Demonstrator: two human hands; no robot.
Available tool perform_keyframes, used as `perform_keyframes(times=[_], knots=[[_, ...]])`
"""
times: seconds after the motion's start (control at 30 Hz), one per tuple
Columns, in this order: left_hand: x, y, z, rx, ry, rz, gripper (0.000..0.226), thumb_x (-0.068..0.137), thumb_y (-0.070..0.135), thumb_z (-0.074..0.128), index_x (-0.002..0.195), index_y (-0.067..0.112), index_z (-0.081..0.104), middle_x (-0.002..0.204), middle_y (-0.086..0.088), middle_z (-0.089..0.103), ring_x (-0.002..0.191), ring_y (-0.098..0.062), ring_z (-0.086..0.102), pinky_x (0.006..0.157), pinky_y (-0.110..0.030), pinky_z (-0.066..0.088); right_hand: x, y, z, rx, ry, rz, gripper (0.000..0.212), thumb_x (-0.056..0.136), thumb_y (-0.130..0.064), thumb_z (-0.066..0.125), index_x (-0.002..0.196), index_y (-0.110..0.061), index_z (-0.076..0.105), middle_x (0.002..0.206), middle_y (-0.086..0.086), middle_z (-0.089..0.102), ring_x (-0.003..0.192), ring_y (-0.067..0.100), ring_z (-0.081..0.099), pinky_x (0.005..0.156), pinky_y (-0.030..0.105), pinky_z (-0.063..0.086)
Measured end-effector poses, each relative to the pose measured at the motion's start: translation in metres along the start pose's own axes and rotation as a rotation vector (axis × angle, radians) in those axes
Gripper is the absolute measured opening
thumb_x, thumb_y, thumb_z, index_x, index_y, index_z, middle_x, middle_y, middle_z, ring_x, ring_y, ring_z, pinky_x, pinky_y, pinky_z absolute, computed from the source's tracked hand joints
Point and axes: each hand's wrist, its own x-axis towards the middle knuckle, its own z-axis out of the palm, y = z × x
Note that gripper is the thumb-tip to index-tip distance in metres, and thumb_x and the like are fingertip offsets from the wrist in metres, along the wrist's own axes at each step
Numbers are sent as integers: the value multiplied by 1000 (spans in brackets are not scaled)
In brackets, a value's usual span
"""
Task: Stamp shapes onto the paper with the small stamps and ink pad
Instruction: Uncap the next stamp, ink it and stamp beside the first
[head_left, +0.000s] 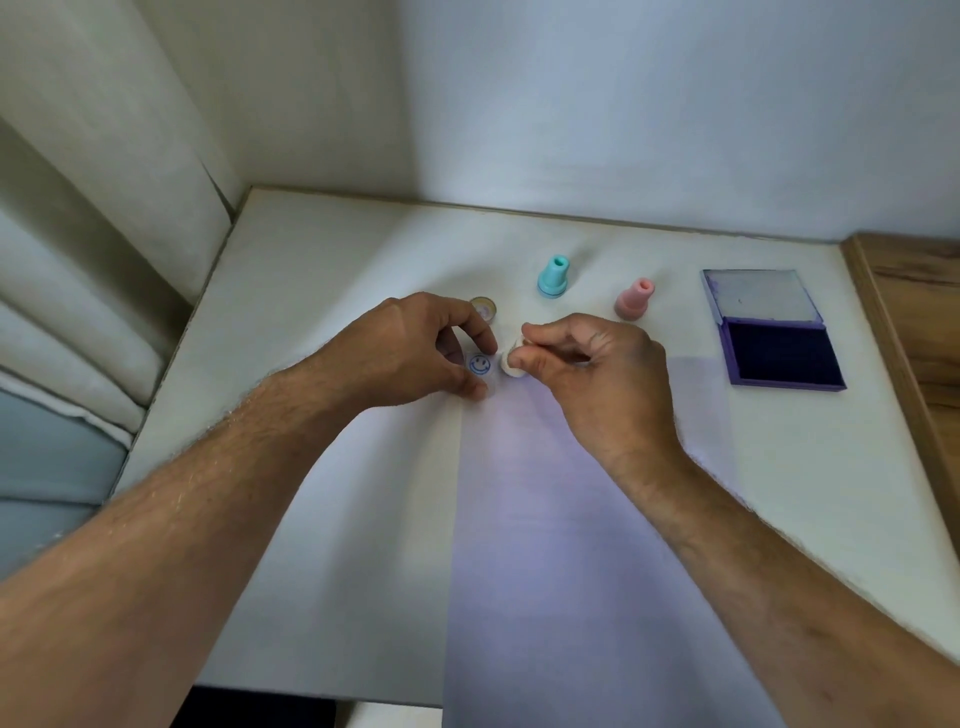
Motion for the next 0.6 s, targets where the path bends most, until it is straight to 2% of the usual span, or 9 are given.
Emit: perform_keyframes(times=[0.1,0.17,0.27,0.33,0.4,0.47,0.53,0.6], knots=[[0,-1,-5,-65,-1,-36,21,72,26,87,87,29,72,74,11,67,65,-6,57,62,-23,42,0,0,0,189,9,115,23,76,-21,81,98,-21,76,89,-9,77,84,0,71,84,23,57],[-1,-1,-8,-152,26,-56,20,72,22,87,76,22,67,67,9,63,59,-9,53,56,-23,39,2,-2,-3,343,12,180,20,78,-16,79,98,-19,76,88,-4,77,85,8,73,79,33,61],[0,0,-10,-290,140,-90,31,73,18,86,66,20,56,62,4,57,46,-6,44,47,-20,35,5,-6,-10,462,59,184,20,81,-12,76,101,-14,75,90,3,76,83,14,73,69,35,62],[3,3,-8,-320,271,-77,32,72,24,86,67,21,55,64,5,58,42,-4,40,44,-18,34,6,-9,-12,491,94,181,19,82,-12,75,101,-14,75,87,0,76,80,17,73,65,35,61],[5,6,-5,-258,404,-22,24,74,31,84,75,24,61,72,11,62,49,-2,45,46,-15,35,7,-11,-13,521,128,187,18,82,-12,75,101,-14,75,83,-3,75,77,20,71,63,36,61],[5,9,-1,-131,464,28,14,81,33,77,90,30,67,83,14,64,65,-6,53,54,-15,37,7,-12,-13,558,166,202,19,84,-12,73,103,-13,74,89,4,75,74,20,69,61,35,61],[6,7,5,4,468,72,22,87,37,71,108,34,67,99,12,64,87,-12,55,70,-20,38,7,-14,-14,606,196,226,20,87,-10,70,106,-13,73,94,10,72,71,19,68,59,32,60],[9,4,10,100,449,92,33,92,39,64,124,32,63,114,6,63,107,-16,51,84,-25,40,8,-16,-15,660,212,252,20,88,-8,67,107,-12,72,91,9,71,69,18,66,59,30,59]])
